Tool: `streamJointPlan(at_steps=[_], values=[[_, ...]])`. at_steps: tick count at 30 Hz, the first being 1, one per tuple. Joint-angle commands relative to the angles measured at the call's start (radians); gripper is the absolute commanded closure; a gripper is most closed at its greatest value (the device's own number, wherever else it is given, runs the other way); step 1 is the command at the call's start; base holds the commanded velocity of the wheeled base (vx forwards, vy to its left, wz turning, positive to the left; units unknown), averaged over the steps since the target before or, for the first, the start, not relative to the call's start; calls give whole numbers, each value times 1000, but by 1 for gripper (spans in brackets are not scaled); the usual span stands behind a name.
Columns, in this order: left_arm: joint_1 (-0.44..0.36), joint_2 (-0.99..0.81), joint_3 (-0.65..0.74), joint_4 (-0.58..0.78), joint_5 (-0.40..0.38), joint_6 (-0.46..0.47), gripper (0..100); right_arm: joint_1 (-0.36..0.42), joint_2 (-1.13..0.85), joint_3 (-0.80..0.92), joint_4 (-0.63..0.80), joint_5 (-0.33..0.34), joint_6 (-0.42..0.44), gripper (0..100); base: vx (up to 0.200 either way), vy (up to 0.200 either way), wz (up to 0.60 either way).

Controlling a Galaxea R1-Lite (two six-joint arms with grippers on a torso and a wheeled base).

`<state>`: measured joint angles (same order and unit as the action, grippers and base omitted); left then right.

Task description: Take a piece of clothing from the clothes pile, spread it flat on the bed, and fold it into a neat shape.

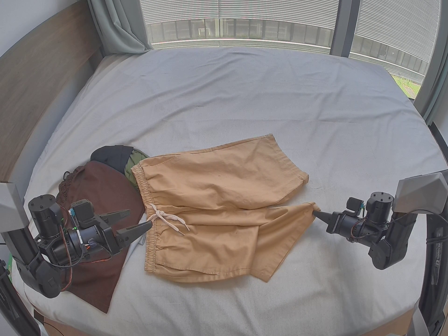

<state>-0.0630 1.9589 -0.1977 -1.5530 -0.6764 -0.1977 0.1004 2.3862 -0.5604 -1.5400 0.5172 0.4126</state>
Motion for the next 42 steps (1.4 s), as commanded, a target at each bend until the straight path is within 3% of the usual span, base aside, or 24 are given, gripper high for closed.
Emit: streamJointPlan(at_steps=[1,7,26,30,42], values=[[0,0,1,-1,0,0,0,-2,28,-55,-2,-22,3,100,0,0,0],[0,0,1,-1,-3,0,0,8,65,-136,-2,-82,6,100,0,0,0],[-1,0,0,-1,-3,-2,0,27,120,-253,-6,-88,9,100,0,0,0],[-1,0,0,-1,-3,-2,0,24,126,-302,-5,-134,11,100,0,0,0],[-3,1,-2,-1,-3,-2,0,33,150,-296,-6,-134,8,100,0,0,0]])
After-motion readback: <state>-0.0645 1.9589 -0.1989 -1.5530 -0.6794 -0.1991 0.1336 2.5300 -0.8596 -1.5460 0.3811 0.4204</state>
